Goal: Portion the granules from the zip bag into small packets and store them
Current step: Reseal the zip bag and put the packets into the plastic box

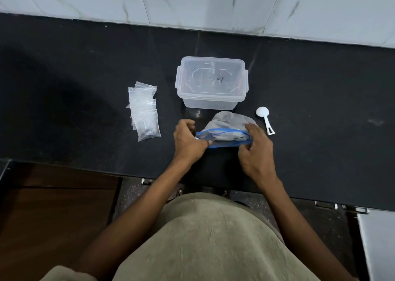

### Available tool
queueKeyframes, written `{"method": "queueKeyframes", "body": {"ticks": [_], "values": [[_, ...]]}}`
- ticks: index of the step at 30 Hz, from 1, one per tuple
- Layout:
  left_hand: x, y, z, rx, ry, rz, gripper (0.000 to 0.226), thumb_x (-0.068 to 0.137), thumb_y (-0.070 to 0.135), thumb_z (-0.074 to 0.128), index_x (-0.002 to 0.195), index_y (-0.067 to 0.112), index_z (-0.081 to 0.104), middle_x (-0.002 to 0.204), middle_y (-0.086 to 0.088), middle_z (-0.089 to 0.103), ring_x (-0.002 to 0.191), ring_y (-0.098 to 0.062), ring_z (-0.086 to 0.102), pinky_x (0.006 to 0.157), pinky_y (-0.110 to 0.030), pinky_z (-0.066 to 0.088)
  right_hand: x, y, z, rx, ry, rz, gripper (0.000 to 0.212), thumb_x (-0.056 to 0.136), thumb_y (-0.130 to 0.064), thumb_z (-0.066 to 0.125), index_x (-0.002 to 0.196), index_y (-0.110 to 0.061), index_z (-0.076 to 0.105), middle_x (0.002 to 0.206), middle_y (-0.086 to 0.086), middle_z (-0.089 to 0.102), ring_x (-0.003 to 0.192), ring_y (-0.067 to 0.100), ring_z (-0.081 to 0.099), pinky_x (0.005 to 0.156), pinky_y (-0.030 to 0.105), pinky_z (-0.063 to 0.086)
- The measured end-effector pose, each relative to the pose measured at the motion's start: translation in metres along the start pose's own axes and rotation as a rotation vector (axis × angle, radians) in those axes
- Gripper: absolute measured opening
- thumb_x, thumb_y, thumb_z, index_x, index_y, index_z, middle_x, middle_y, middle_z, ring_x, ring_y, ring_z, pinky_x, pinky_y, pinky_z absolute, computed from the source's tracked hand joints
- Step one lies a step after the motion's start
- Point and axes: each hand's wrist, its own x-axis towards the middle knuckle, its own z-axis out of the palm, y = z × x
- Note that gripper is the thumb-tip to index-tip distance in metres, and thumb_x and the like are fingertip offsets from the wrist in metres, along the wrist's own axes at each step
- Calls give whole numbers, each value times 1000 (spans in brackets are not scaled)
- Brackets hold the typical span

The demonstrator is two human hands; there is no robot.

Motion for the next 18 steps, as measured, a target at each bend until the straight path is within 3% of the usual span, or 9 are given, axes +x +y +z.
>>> {"method": "queueKeyframes", "body": {"ticks": [3, 4, 5, 7, 9, 11, 14, 18], "values": [[-24, 11, -10, 73, 282, 425, 49, 61, 4, 77, 104, 12, 54, 110, -2, 53, 102, -21, 47, 88, -39, 43, -2, -3, 0, 2, 29, -10, 56, 80, 9, 49, 135, 1, 56, 136, 20, 61, 121, 35, 61, 106, 33, 48], [-32, 15, -12, 49, 300, 583, 41, 61, -1, 73, 98, 8, 57, 104, -4, 55, 96, -22, 48, 83, -39, 45, -2, -4, 1, -5, 39, -34, 56, 80, 8, 47, 134, 1, 56, 135, 19, 63, 119, 36, 62, 104, 38, 50], [-38, 19, -13, 45, 258, 715, 35, 63, -4, 70, 94, 6, 60, 100, -5, 58, 92, -23, 51, 79, -40, 46, -2, -6, 2, -16, 51, -61, 54, 80, 8, 47, 133, 1, 58, 132, 19, 64, 117, 36, 64, 103, 37, 51], [-44, 19, -7, 154, 110, 855, 35, 65, -5, 72, 98, 4, 66, 102, -7, 63, 94, -27, 56, 82, -43, 48, -3, -9, 4, -29, 86, -119, 50, 79, 11, 49, 127, 3, 63, 122, 20, 69, 107, 36, 69, 95, 22, 48], [-42, 16, 1, 313, 21, 885, 46, 65, -1, 76, 110, 6, 68, 114, -8, 65, 106, -28, 59, 92, -40, 45, -5, -14, 2, -24, 90, -147, 51, 79, 13, 54, 129, 4, 64, 120, 19, 72, 106, 32, 70, 91, 12, 43], [-39, 14, 4, 371, -4, 861, 51, 67, 4, 76, 117, 6, 67, 121, -9, 64, 113, -27, 59, 95, -41, 44, -6, -15, 1, 9, 89, -175, 52, 79, 13, 58, 129, 1, 66, 120, 15, 73, 105, 25, 72, 93, 13, 46], [-35, 19, 0, 300, -22, 789, 52, 71, 11, 76, 121, 4, 63, 124, -9, 63, 114, -27, 59, 95, -40, 49, -6, -15, 0, 103, 118, -183, 44, 77, 13, 64, 116, -5, 73, 103, 1, 76, 90, 12, 74, 84, 22, 59], [-40, 25, -8, 182, -138, 813, 48, 81, 14, 68, 126, 4, 56, 128, -6, 59, 115, -24, 59, 81, -43, 56, -5, -18, -3, 107, 209, -128, 17, 80, -1, 75, 94, -12, 76, 83, -7, 75, 69, 8, 70, 68, 24, 58]]}}
